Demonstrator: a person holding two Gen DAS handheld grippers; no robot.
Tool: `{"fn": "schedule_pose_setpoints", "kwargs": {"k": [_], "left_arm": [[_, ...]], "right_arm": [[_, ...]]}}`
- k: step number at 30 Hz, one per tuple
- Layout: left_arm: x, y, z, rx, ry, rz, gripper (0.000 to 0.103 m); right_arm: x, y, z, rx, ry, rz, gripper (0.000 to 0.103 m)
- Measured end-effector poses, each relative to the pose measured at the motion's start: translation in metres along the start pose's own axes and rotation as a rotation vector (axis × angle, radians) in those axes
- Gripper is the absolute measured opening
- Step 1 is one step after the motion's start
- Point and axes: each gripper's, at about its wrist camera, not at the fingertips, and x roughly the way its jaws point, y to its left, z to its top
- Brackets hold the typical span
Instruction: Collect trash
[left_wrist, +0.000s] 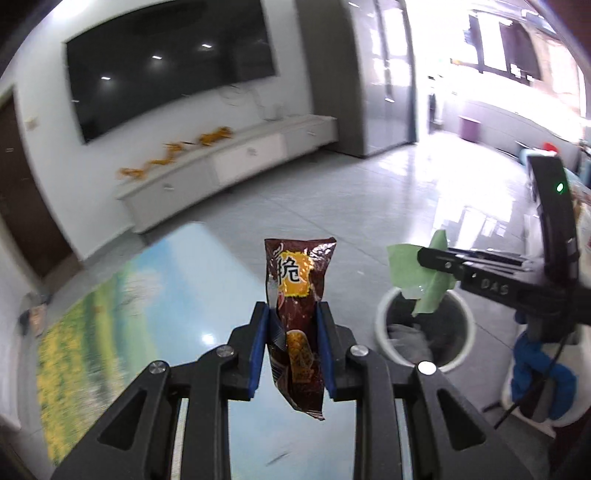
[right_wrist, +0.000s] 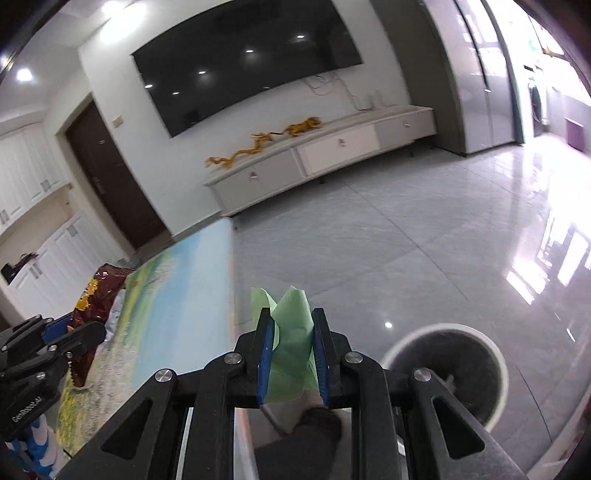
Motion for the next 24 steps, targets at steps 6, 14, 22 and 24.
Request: {"fn": "schedule_pose_setpoints", "kwargs": {"k": [6, 14, 22, 24], "left_arm": [[0.082, -0.071, 0.034, 0.026, 0.131, -0.257, 0.027], [0.164, -0.127, 0.047, -0.043, 0.256, -0.443, 0.054], [0.163, -0.122, 0.037, -0.071, 0.249, -0.404, 0.055], [0.147, -0.105, 0.035, -0.057, 0.212, -0.31, 0.055]], "right_arm": [[0.017, -0.102, -0.015, 0.148, 0.082, -0.19, 0.02], [0.062, -0.17, -0.035, 0.245, 0.169, -0.28, 0.032], [0.06, -0.176, -0.042, 0.266, 0.169, -0.306, 0.049], [0.053, -0.167, -0.039, 0.248, 0.153, -0.298, 0.05]]}}
